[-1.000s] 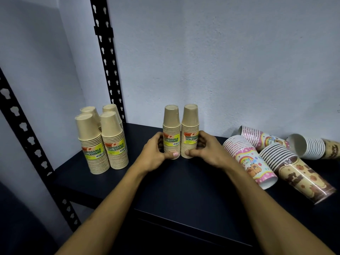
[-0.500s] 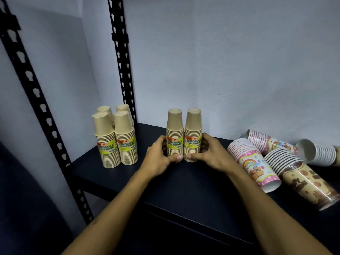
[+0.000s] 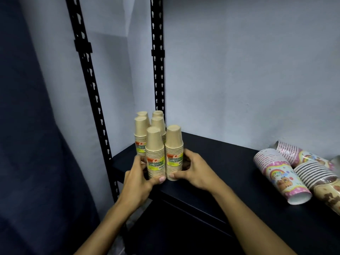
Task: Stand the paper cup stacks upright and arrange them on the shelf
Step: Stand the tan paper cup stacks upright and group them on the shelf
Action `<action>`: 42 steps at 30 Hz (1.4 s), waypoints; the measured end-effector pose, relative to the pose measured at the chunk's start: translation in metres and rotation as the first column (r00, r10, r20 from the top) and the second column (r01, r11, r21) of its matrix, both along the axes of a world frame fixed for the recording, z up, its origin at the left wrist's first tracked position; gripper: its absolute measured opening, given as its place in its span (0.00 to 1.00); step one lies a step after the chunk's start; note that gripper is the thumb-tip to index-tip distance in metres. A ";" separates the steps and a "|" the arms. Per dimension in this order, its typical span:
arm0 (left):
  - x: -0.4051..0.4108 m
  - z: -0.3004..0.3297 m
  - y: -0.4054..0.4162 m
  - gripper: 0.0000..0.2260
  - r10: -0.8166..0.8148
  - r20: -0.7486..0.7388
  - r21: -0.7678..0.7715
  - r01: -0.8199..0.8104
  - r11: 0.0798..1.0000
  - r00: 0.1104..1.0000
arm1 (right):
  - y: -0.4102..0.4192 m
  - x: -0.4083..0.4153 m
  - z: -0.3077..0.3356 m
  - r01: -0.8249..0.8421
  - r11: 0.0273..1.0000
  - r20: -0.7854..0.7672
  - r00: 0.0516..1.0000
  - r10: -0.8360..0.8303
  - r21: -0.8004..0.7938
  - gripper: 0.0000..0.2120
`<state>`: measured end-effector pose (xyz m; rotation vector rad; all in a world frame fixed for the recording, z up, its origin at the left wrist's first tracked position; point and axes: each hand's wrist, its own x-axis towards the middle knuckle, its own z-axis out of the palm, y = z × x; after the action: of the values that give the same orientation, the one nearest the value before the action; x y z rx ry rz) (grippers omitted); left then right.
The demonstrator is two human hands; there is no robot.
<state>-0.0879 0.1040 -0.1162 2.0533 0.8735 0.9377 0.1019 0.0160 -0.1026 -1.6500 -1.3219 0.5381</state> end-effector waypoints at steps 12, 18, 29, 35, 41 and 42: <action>-0.018 0.001 0.025 0.26 0.118 0.019 0.027 -0.118 0.993 0.993 | 0.039 -0.047 0.001 0.234 0.972 0.148 0.961 -0.232 0.001 0.31; -0.014 -0.002 0.033 0.27 0.127 0.028 0.014 -0.127 0.992 0.992 | 0.042 -0.046 0.001 0.259 0.966 0.161 0.953 -0.255 -0.004 0.29; -0.004 -0.013 0.048 0.24 0.086 0.042 -0.076 -0.083 0.994 0.995 | 0.051 -0.040 -0.011 0.261 0.965 0.259 0.933 -0.250 -0.010 0.28; -0.001 -0.015 0.052 0.23 0.065 0.008 -0.056 -0.064 0.996 0.998 | 0.049 -0.045 -0.012 0.307 0.948 0.373 0.891 -0.257 -0.080 0.25; -0.009 -0.017 0.052 0.25 0.053 -0.135 0.002 -0.053 0.999 0.989 | 0.041 -0.051 -0.012 0.381 0.908 0.525 0.816 -0.242 -0.173 0.36; -0.011 -0.018 0.052 0.30 0.060 -0.181 0.017 -0.058 0.998 0.982 | 0.037 -0.053 -0.011 0.398 0.892 0.563 0.796 -0.220 -0.213 0.39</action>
<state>-0.0991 0.1558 -0.1338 2.1586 1.0317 0.7971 0.0487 0.0526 -0.1136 -2.3613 -1.3371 0.0890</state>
